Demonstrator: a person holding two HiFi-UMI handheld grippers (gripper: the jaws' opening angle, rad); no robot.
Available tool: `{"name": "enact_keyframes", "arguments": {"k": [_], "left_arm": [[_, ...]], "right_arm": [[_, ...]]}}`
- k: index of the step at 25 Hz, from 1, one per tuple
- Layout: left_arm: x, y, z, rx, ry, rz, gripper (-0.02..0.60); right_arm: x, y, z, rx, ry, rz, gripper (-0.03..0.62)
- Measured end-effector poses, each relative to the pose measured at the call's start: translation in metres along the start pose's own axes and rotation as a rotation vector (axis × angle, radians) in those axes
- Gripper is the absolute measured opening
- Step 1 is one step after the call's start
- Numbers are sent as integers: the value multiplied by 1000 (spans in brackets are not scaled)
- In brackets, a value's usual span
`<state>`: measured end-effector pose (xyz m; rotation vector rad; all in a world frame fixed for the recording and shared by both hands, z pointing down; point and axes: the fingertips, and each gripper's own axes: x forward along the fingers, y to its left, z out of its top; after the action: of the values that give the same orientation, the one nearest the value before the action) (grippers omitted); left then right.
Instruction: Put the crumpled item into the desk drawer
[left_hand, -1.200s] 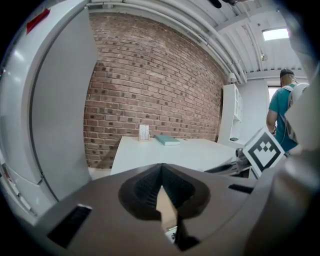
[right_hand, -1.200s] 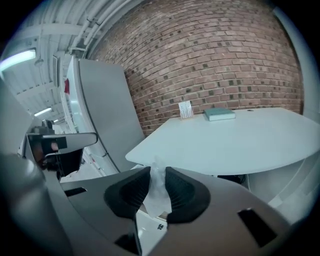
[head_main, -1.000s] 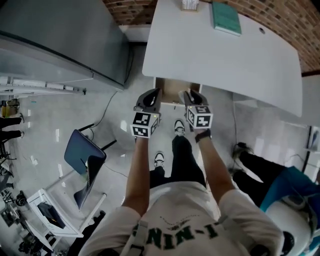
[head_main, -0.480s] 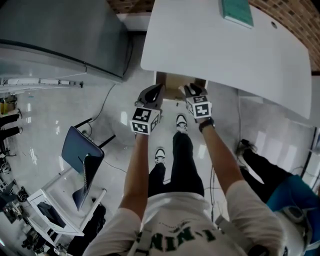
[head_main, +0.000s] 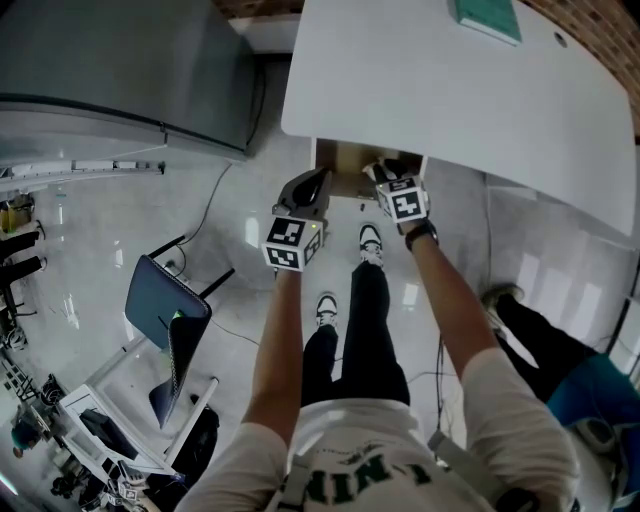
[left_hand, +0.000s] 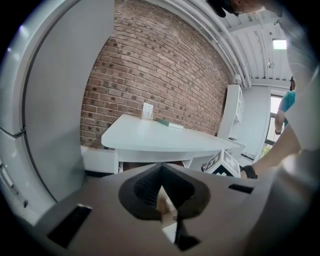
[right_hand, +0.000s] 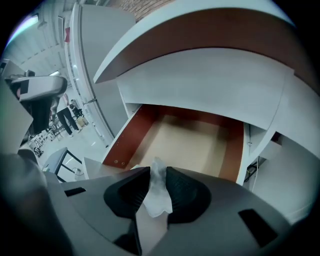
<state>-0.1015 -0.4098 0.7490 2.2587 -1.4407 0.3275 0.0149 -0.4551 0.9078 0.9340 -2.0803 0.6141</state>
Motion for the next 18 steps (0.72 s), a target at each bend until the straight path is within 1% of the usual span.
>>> {"name": "enact_keyframes", "arguments": {"k": [5,7,9,11,12,14,16,18], "left_arm": [[1,7,-9,-13,9,4,-2],[0,8,-13,-17,11,2,-2],[1,7,-15,-15,12,-2,-2],[2,6,-12,-10,11,-7,-2],[1,5,-11,-7,10,-10,-2],[-1,4,-9,-5,10,-14,-2],[-4,2,-7,-4,9,-17,-2],[-6,0,-1,-3,9,-22,-2]], "right_arm": [[9,0,-6,32,15,-8,84],[12,2,-11,22,19,-8,91],[14,-1,-13,8,14,-12,125],[11,-1,-7,24,-2,-7,192],[8,2,-3,37,-14,4,209],[0,6,-1,40,-15,4,212],[-9,4,-1,38,-10,-16,212],[-20,4,5,40,-29,-28,212]]}}
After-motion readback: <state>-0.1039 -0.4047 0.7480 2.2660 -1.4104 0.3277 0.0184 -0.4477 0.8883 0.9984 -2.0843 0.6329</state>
